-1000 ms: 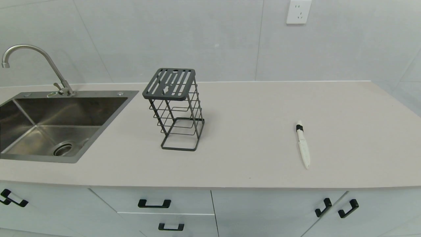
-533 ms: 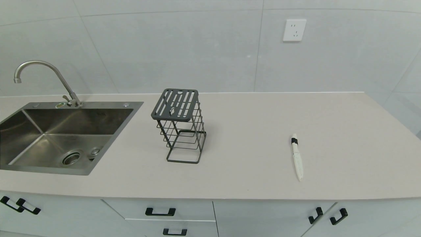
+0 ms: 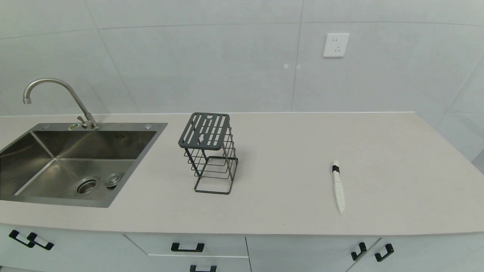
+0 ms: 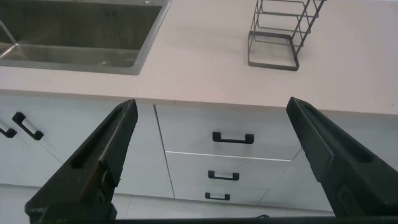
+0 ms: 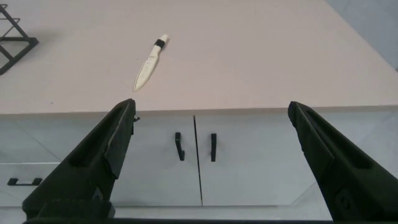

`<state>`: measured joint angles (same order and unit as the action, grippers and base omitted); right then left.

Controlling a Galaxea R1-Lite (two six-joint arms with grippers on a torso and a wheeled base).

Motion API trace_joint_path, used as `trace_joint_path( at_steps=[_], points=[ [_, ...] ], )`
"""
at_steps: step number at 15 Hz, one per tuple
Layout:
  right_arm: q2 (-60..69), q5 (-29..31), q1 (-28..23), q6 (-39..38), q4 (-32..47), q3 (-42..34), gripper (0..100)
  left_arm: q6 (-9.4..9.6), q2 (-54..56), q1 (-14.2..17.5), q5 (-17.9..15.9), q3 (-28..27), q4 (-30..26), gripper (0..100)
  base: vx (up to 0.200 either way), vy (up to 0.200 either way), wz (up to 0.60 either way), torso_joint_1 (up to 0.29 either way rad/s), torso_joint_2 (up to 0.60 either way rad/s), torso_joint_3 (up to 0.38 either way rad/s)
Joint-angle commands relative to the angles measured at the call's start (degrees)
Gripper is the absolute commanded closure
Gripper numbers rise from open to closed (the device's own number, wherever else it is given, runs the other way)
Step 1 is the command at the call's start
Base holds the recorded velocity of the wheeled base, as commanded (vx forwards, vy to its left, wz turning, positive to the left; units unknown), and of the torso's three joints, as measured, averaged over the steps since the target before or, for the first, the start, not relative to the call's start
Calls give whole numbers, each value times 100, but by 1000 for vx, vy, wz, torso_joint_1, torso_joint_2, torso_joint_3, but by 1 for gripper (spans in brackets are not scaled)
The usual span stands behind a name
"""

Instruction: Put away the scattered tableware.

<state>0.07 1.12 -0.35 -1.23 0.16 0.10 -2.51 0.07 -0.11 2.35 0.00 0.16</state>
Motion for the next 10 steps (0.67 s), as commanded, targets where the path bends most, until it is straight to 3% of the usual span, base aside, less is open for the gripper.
trace_joint_path(
  at_steps=[1, 10],
  points=[
    [-7, 2, 0, 0, 2, -1, 0, -13, -7, 2, 2, 0, 2, 0, 200, 0, 0, 17, -17, -12],
    [-7, 2, 0, 0, 2, -1, 0, -21, -7, 2, 11, 0, 11, 0, 0, 0, 0, 0, 0, 0]
  ],
)
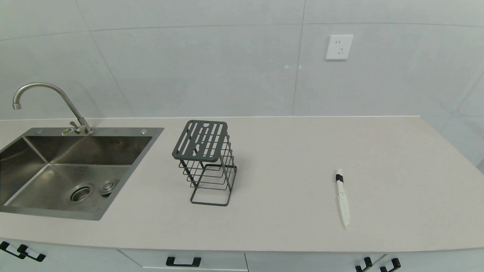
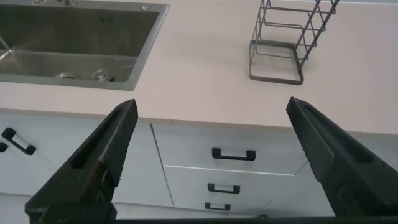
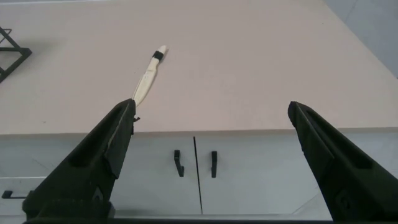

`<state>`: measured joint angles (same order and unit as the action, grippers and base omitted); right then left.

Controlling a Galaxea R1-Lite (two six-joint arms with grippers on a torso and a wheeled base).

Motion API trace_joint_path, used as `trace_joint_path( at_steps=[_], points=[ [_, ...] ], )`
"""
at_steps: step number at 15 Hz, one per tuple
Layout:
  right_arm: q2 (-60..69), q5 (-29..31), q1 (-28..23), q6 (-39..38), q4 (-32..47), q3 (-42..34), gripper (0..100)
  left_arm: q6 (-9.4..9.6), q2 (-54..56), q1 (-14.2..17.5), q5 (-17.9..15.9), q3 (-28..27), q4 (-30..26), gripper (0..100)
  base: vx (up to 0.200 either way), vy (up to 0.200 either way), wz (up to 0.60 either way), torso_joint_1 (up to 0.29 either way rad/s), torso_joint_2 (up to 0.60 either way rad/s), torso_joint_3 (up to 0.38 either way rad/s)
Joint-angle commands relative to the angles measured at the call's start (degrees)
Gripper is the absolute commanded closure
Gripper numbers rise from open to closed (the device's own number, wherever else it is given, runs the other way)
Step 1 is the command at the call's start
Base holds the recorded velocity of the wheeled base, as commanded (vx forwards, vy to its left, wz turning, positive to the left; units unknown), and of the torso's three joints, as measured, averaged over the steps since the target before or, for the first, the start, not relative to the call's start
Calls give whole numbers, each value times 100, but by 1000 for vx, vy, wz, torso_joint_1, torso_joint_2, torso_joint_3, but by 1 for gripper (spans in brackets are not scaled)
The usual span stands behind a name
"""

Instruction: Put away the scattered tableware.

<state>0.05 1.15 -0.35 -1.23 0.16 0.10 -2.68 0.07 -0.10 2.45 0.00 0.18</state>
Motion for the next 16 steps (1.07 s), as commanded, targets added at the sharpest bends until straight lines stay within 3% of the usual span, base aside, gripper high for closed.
trace_joint_path(
  at_steps=[1, 8, 16],
  points=[
    [-5, 0, 0, 0, 2, -1, 0, -4, -7, 1, 1, 0, -1, 0, 0, 0, 0, 0, 0, 0],
    [-5, 0, 0, 0, 2, -1, 0, -4, -7, 1, 1, 0, 8, 0, 0, 0, 0, 14, 0, 17],
    [-14, 0, 0, 0, 2, -1, 0, -4, -7, 1, 1, 0, -1, 0, 0, 0, 0, 191, -13, 170]
  ],
)
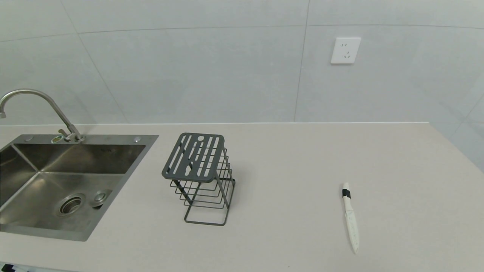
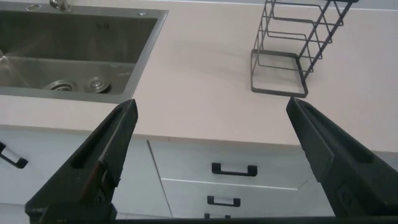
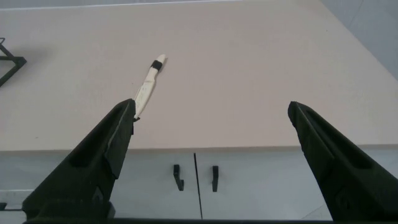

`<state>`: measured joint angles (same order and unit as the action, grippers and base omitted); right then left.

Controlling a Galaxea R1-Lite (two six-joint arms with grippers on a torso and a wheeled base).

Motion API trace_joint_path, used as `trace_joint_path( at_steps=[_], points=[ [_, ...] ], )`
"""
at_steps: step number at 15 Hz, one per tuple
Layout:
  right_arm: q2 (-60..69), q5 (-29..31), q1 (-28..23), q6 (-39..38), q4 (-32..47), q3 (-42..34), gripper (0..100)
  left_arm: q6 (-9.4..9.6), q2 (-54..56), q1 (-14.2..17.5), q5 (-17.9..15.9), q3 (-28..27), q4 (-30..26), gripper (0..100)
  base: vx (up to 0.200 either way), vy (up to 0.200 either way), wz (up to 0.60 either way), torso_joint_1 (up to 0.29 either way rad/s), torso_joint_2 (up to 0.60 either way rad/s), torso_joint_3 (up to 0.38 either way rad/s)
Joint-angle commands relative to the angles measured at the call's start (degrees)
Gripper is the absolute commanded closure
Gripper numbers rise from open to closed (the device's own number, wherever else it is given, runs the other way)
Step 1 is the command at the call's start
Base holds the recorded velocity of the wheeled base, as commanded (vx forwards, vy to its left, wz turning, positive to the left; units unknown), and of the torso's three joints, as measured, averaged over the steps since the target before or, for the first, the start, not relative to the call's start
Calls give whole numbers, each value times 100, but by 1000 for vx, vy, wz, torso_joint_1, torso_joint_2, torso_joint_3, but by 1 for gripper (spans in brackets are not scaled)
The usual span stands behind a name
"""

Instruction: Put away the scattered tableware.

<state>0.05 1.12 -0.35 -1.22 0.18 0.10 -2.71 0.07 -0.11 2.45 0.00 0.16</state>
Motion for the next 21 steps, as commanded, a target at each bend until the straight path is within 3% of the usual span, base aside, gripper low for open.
trace_joint_path(
  at_steps=[1, 8, 13, 16, 18, 21],
  points=[
    [-5, 2, 0, -1, -1, -1, 0, -2, -7, 2, 1, 0, 2, 0, 0, 0, 0, 0, 0, 0],
    [-5, 2, 0, -1, -9, -1, 0, 7, -7, -7, 1, 0, 2, 0, 0, 0, 0, 10, -3, 9],
    [-5, -15, 0, 183, -1, -1, 0, 7, -7, 2, 1, 0, 11, 0, 0, 0, 0, 236, -64, 164],
    [-5, 125, 0, 298, -783, -1, 0, 7, -7, -7, 1, 0, 11, 0, 0, 0, 0, 52, -13, 41],
    [-14, 11, 0, 491, -695, 52, 0, 7, -7, 2, 1, 0, 2, 0, 0, 0, 0, 0, 0, 0],
    [-471, -525, 0, 535, 96, 614, 0, 7, -7, 2, -8, 0, 2, 0, 0, 0, 0, 0, 0, 0]
  ],
)
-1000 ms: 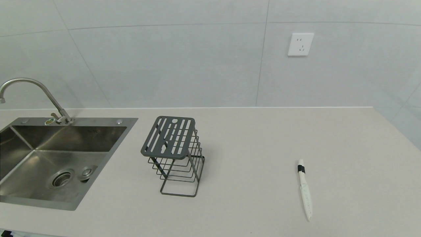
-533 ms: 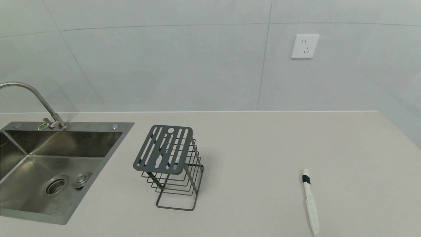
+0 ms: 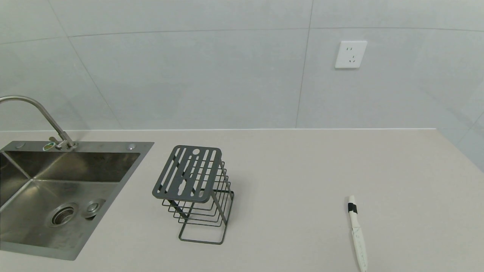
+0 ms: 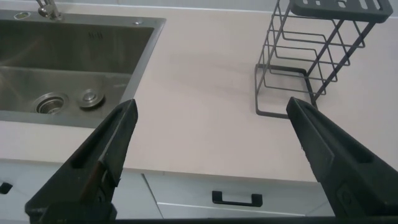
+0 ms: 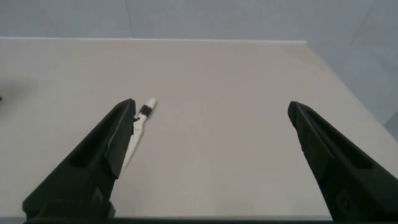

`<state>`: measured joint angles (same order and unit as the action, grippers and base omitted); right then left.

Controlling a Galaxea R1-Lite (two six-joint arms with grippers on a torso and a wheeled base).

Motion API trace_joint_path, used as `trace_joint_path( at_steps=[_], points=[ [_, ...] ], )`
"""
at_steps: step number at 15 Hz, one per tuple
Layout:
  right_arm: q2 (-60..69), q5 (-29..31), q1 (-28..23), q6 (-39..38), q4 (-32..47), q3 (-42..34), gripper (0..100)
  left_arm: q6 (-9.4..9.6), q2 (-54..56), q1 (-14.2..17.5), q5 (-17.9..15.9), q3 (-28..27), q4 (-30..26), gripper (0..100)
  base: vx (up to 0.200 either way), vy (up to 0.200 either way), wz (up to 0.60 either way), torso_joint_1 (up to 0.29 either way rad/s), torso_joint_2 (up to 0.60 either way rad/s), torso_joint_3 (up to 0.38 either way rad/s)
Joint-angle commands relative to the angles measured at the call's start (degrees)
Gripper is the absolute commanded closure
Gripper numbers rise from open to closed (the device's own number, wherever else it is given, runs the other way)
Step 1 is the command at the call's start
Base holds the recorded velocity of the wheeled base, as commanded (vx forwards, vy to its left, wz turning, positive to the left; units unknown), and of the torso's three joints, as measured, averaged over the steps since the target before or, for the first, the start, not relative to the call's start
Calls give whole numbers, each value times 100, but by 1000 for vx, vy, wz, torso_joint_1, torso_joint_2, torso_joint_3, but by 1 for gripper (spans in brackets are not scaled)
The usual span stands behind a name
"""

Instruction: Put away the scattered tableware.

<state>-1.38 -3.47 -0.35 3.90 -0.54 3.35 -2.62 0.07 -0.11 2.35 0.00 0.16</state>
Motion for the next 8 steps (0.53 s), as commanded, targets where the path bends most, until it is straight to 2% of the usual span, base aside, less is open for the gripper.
trace_joint_path(
  at_steps=[1, 2, 4, 8],
  points=[
    [-688, -136, 27, 102, 370, 526, 0, -2, -7, 2, 2, 0, 2, 0, 0, 0, 0, 0, 0, 0],
    [-803, -180, 44, 111, 388, 588, 0, -2, -7, -7, 2, 0, 2, 0, 0, 0, 0, 0, 0, 0],
    [-1866, -558, 176, 111, 396, 966, 0, -10, -7, 2, 2, 0, 2, 0, 0, 0, 0, 0, 0, 0],
    [-3220, -1173, 229, 102, 379, 1045, 0, -2, -7, 2, 2, 0, 2, 0, 0, 0, 0, 0, 0, 0]
  ],
)
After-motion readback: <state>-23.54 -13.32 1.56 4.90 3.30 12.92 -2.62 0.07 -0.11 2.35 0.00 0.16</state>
